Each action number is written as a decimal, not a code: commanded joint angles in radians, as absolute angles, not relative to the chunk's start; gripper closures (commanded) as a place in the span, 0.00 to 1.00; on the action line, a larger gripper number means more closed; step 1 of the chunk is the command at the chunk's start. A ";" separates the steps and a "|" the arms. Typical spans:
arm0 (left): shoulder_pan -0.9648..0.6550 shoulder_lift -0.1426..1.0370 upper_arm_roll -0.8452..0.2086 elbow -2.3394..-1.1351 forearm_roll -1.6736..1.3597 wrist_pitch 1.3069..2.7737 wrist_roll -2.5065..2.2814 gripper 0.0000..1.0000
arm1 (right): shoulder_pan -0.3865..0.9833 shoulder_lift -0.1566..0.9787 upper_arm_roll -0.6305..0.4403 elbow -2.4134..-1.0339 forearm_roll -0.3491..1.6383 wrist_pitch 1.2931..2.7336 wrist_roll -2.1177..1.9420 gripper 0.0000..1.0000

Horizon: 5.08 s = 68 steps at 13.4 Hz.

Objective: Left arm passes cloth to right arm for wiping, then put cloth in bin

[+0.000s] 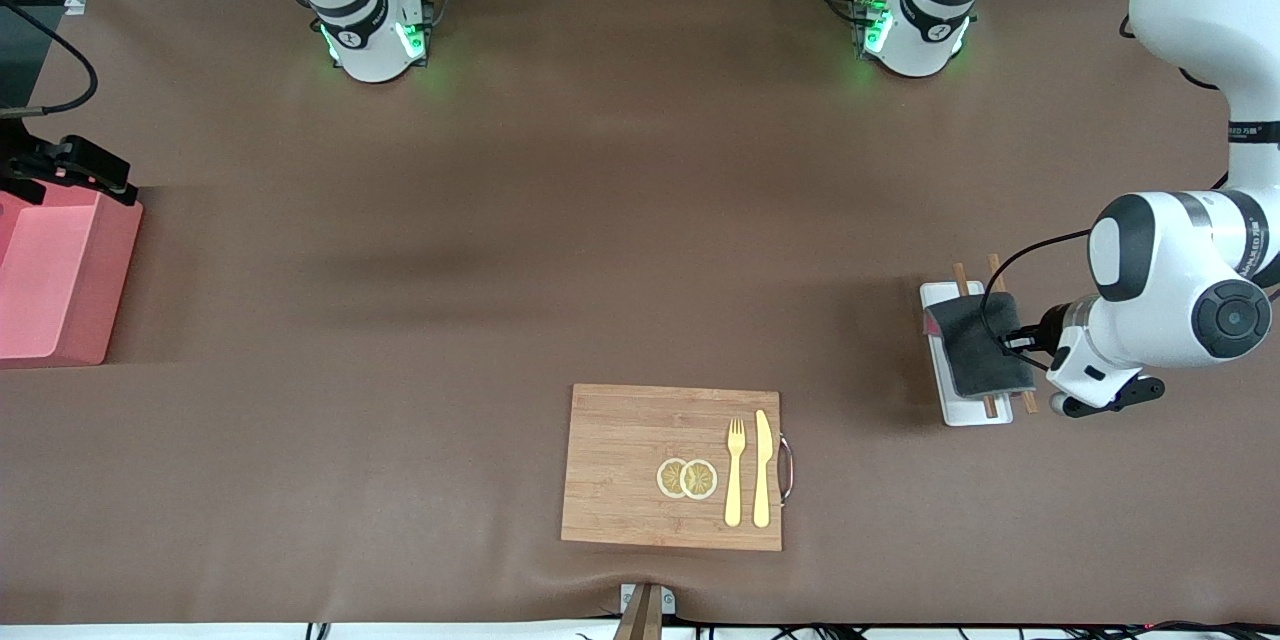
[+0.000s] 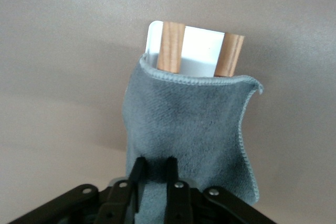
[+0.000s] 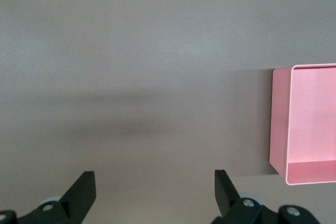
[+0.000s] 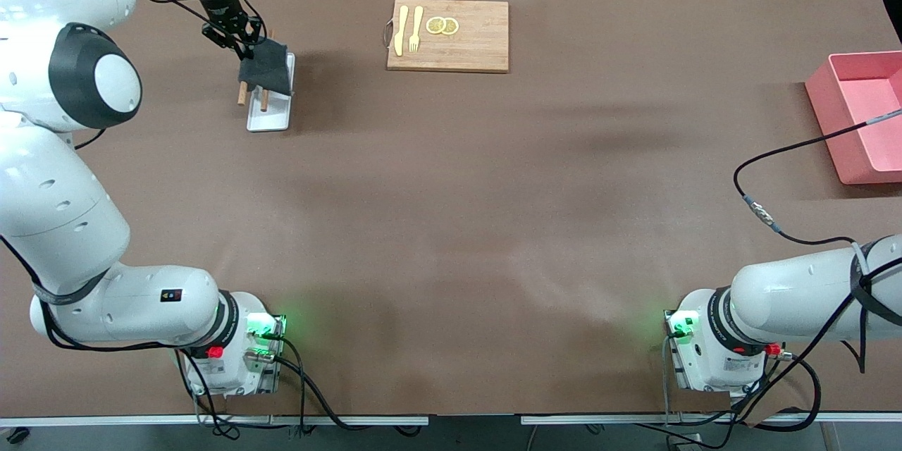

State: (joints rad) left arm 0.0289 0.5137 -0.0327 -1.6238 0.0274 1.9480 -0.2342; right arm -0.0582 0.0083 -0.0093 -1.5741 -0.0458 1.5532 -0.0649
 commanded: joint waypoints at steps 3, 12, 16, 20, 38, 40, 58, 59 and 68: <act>0.028 0.515 -0.038 -1.624 0.040 1.960 -0.249 0.91 | -0.067 0.003 -0.008 -1.569 -0.040 1.534 -0.057 0.00; 0.028 0.502 -0.043 -1.623 0.041 1.950 -0.245 1.00 | -0.067 0.011 -0.008 -1.572 -0.038 1.514 -0.048 0.00; 0.017 0.470 -0.049 -1.618 0.034 1.921 -0.247 1.00 | -0.067 0.011 -0.008 -1.574 -0.038 1.511 -0.048 0.00; 0.011 0.430 -0.095 -1.615 0.029 1.890 -0.262 1.00 | -0.063 0.012 -0.008 -1.580 -0.035 1.485 -0.005 0.00; -0.230 0.449 -0.468 -1.382 -0.078 1.908 -1.076 1.00 | 0.167 0.084 -0.002 -1.574 0.354 1.358 0.987 0.00; -0.299 0.456 -0.466 -1.361 -0.078 1.959 -1.216 1.00 | 0.173 0.121 -0.003 -1.574 0.469 1.365 1.087 0.00; -0.526 0.606 -0.463 -1.275 -0.080 2.453 -1.799 1.00 | 0.299 0.342 -0.003 -1.620 0.830 1.603 1.318 0.34; -0.525 0.604 -0.463 -1.275 -0.080 2.453 -1.799 1.00 | 0.299 0.344 -0.003 -1.620 0.830 1.605 1.318 0.57; -0.514 0.601 -0.463 -1.275 -0.080 2.453 -1.798 1.00 | 0.307 0.351 -0.005 -1.605 0.739 1.609 1.220 1.00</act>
State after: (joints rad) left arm -0.5140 0.5928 -0.4688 -1.3018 -0.0671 2.4488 -1.7890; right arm 0.2966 0.3509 0.0031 -1.6106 0.7806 1.6152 1.2711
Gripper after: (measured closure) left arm 0.960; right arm 0.925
